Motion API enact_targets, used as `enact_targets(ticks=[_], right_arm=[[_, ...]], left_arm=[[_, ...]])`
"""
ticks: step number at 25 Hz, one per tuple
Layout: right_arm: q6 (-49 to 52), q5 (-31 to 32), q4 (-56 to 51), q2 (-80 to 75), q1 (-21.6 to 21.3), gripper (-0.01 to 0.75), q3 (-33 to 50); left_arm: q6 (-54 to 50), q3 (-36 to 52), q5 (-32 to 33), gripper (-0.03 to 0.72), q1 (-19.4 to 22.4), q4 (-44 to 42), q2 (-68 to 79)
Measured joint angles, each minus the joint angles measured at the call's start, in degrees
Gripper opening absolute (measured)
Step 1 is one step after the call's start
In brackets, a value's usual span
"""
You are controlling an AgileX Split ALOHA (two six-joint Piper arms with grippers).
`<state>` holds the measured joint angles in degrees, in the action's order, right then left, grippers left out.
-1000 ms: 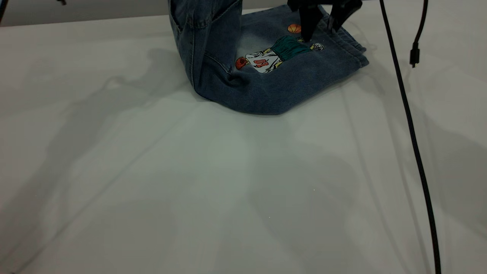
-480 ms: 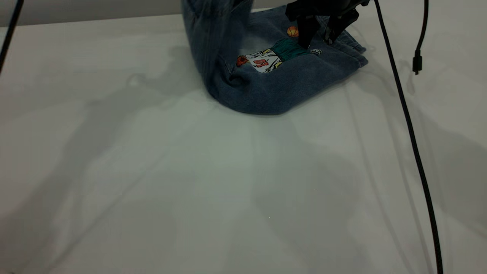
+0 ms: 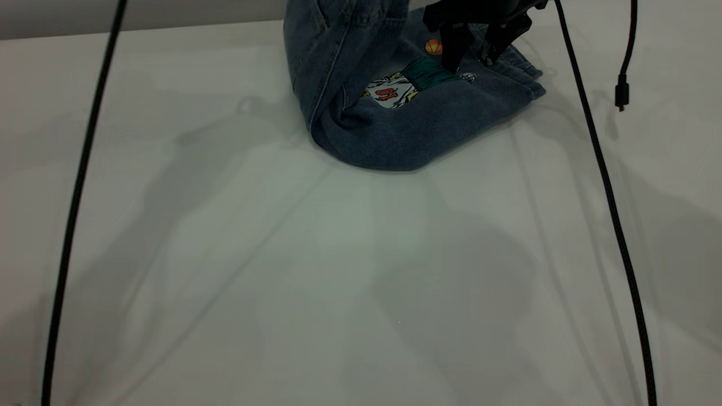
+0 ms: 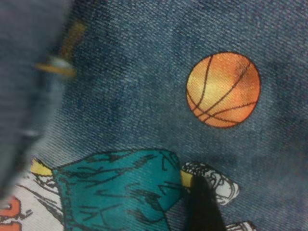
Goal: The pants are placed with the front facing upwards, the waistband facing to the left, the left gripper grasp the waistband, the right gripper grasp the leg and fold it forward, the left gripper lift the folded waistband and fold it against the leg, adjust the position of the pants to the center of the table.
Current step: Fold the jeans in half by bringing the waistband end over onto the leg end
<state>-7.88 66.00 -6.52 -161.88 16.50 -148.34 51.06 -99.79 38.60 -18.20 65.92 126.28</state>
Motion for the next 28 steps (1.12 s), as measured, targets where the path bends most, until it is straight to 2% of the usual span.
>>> enact_targets(ticks=[7, 14, 18, 23, 28], right_arm=[[-1.2, 1.2, 0.8, 3.2, -0.7, 0.411, 0.0], [-1.2, 2.1, 2.9, 8.0, -4.1, 0.411, 0.0], [-1.3, 3.1, 3.8, 9.8, -7.2, 0.411, 0.0], [0.0, 4.1, 3.8, 11.5, -10.7, 0.411, 0.0], [0.0, 4.0, 3.2, 12.0, -11.4, 0.411, 0.0]], left_arm=[[0.0, -0.4, -1.3, 0.070, -0.8, 0.2, -0.1], [0.7, -0.4, -2.0, 0.070, -2.0, 2.0, 0.1], [2.9, -0.4, -3.4, 0.070, -3.5, 4.6, 1.7], [7.3, -0.4, -9.1, 0.070, -5.9, 9.3, 4.4], [14.1, -0.4, -10.9, 0.078, -8.7, 13.7, 5.8]])
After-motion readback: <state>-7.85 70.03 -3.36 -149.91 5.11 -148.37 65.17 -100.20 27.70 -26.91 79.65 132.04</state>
